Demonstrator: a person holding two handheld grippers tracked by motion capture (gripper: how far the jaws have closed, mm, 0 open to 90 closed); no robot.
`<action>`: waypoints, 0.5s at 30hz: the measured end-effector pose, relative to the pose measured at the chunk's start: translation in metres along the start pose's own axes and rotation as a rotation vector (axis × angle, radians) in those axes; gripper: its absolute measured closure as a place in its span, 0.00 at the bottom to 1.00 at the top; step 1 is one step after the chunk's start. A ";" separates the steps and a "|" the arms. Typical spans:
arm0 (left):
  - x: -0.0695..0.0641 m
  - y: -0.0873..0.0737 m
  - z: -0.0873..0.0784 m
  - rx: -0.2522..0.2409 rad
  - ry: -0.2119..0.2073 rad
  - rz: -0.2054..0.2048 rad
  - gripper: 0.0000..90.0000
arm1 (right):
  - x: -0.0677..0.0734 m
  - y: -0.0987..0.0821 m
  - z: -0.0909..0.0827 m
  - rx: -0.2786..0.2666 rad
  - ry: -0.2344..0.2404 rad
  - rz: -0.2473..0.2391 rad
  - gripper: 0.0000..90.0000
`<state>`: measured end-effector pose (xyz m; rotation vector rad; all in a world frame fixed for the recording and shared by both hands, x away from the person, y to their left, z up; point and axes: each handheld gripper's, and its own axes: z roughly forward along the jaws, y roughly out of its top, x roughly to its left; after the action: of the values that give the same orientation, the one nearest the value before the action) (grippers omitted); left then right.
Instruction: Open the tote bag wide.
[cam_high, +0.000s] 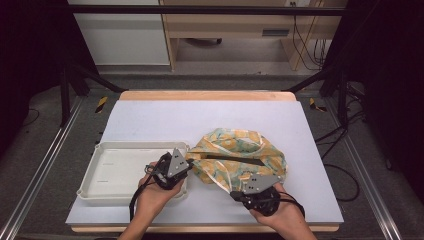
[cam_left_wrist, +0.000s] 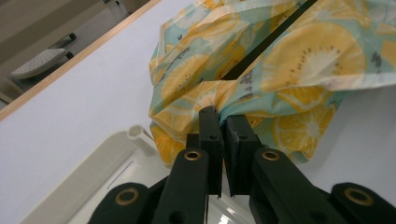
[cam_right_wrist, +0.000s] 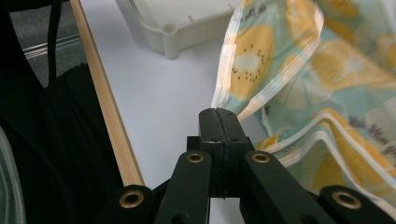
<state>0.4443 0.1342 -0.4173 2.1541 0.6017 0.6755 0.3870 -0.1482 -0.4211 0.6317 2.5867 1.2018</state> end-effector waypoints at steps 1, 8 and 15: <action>0.000 0.000 0.000 0.001 -0.004 -0.001 0.96 | -0.001 -0.003 0.003 0.004 0.006 0.004 1.00; 0.002 -0.002 -0.010 0.011 -0.013 0.004 0.80 | -0.004 -0.017 0.023 0.052 -0.015 0.005 1.00; 0.018 -0.002 -0.038 -0.029 0.021 -0.046 0.73 | -0.008 -0.027 0.030 0.082 -0.036 0.015 1.00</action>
<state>0.4327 0.1665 -0.3933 2.1025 0.6467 0.6783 0.3969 -0.1470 -0.4615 0.6833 2.6166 1.0828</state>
